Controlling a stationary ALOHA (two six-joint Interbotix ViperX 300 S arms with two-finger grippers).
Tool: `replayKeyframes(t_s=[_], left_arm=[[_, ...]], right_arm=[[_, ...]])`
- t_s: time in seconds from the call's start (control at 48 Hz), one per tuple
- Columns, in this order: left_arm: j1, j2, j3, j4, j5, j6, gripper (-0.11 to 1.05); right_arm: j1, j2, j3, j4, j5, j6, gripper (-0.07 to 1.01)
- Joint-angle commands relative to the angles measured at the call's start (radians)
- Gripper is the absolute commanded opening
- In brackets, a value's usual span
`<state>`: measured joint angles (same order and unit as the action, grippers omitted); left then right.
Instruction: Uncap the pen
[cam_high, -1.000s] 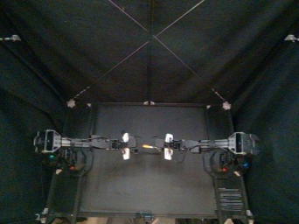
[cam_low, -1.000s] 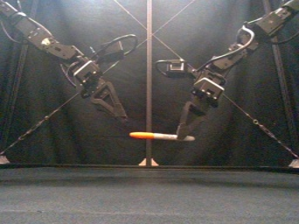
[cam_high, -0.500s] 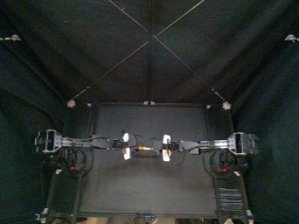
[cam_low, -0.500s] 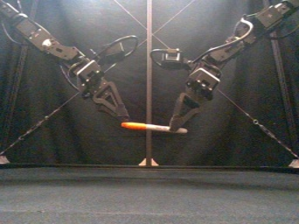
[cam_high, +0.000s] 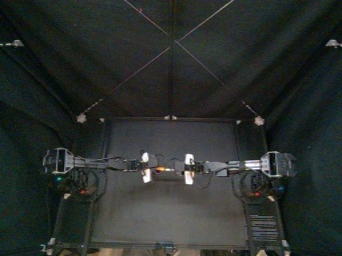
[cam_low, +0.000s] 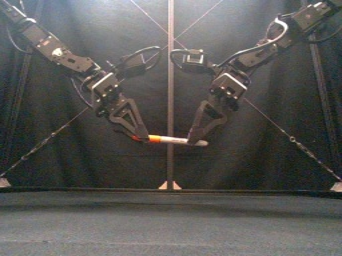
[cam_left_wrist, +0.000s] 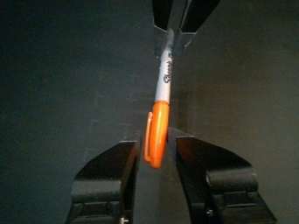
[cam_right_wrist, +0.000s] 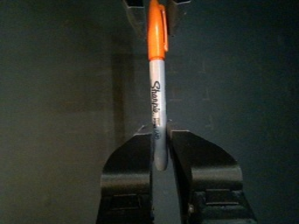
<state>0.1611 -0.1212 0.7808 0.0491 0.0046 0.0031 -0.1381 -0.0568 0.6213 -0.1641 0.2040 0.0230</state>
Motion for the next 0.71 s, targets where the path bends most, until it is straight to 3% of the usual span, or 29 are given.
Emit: replayKeyframes(t_s=[0.021,0.271,0.458,0.708], left_arm=[[0.005,-0.006,-0.026,-0.002,-0.008,0.0,0.6],[0.003,-0.017,-0.014,-0.009,-0.006,-0.0015,0.37],[0.005,-0.035,0.014,-0.031,-0.008,-0.0015,0.36],[0.006,-0.092,0.061,-0.031,-0.008,0.0031,0.36]], right_arm=[[0.002,-0.02,-0.025,0.0,-0.011,0.002,0.44],[-0.002,-0.021,-0.008,0.0,-0.009,0.003,0.44],[-0.005,-0.048,0.017,0.006,-0.009,0.005,0.44],[-0.005,-0.109,0.066,0.009,-0.017,0.006,0.44]])
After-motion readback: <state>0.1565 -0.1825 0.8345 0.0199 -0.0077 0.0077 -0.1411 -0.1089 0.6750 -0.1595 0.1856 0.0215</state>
